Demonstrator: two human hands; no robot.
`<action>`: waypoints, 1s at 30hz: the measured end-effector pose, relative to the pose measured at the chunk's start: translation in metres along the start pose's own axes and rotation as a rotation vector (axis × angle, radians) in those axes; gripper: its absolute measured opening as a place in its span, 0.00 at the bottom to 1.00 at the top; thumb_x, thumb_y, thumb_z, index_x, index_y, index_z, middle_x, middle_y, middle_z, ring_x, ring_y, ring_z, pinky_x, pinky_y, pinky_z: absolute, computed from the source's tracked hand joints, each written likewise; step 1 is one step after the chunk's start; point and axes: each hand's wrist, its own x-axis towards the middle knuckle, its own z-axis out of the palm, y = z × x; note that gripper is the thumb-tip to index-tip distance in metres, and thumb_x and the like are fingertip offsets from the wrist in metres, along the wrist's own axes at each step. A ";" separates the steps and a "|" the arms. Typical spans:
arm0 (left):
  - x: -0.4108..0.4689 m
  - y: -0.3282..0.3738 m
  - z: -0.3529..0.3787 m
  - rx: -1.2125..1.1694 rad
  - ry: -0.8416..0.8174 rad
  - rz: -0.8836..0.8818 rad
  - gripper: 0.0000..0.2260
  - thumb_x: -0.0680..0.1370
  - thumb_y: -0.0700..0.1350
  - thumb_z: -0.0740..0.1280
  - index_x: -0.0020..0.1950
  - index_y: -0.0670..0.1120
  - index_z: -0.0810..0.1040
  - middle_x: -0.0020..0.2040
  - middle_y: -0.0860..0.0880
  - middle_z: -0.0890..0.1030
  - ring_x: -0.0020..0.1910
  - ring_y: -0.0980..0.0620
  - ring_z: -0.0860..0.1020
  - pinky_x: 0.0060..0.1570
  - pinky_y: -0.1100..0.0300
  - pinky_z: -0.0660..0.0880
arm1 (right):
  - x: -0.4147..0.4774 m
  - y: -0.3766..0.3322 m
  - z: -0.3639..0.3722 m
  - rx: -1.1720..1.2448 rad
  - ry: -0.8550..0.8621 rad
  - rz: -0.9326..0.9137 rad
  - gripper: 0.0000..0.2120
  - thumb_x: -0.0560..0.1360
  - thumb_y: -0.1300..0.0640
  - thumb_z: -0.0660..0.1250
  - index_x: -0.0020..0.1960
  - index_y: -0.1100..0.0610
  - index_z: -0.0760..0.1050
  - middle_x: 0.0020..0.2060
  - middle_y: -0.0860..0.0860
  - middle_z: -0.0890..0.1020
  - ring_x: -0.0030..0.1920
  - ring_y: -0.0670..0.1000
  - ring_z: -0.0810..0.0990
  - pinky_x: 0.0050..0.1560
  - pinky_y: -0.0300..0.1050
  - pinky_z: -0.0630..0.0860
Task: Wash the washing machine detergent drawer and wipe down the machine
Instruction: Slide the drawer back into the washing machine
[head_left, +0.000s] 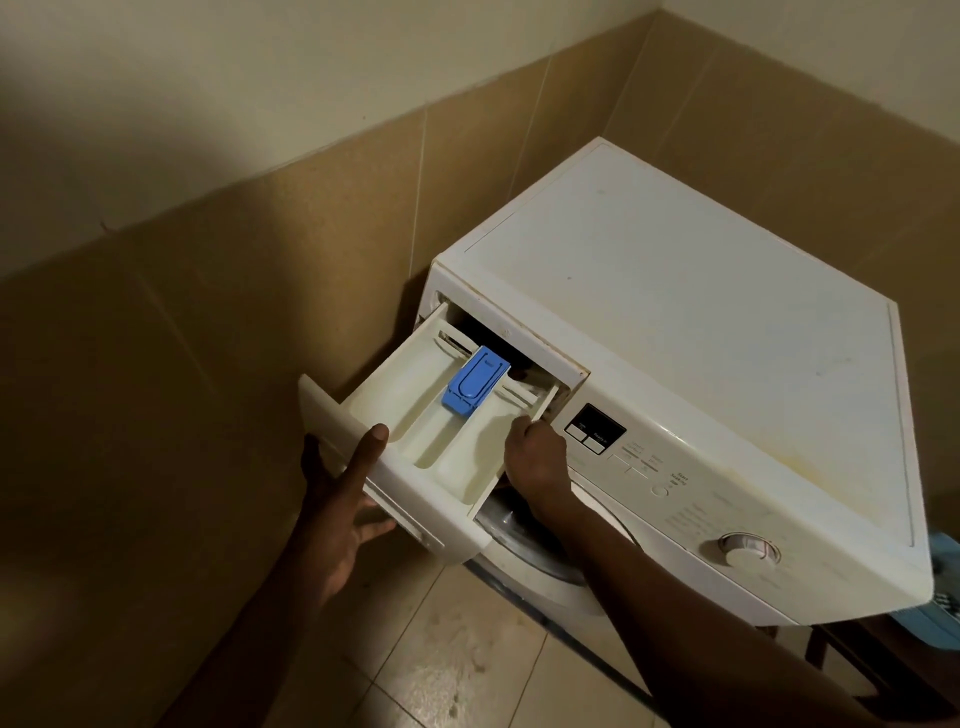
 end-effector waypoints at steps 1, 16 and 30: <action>0.001 0.002 -0.002 0.004 -0.012 0.004 0.46 0.66 0.57 0.77 0.76 0.67 0.52 0.69 0.44 0.72 0.63 0.39 0.77 0.56 0.28 0.73 | -0.001 0.001 0.001 0.002 0.002 -0.002 0.19 0.84 0.56 0.49 0.44 0.64 0.72 0.34 0.55 0.75 0.30 0.46 0.73 0.29 0.33 0.73; 0.001 0.012 0.007 -0.013 -0.018 -0.061 0.56 0.54 0.63 0.79 0.75 0.68 0.52 0.68 0.44 0.73 0.59 0.38 0.79 0.51 0.28 0.75 | 0.005 -0.002 0.000 -0.056 0.021 -0.041 0.19 0.84 0.56 0.49 0.40 0.62 0.70 0.27 0.50 0.73 0.27 0.47 0.74 0.24 0.33 0.71; 0.009 0.016 0.040 0.016 0.073 -0.069 0.57 0.54 0.64 0.77 0.77 0.64 0.50 0.70 0.44 0.69 0.65 0.37 0.74 0.52 0.25 0.73 | -0.029 0.007 -0.025 0.107 -0.041 -0.027 0.22 0.82 0.44 0.53 0.45 0.61 0.75 0.36 0.52 0.79 0.32 0.43 0.78 0.25 0.25 0.69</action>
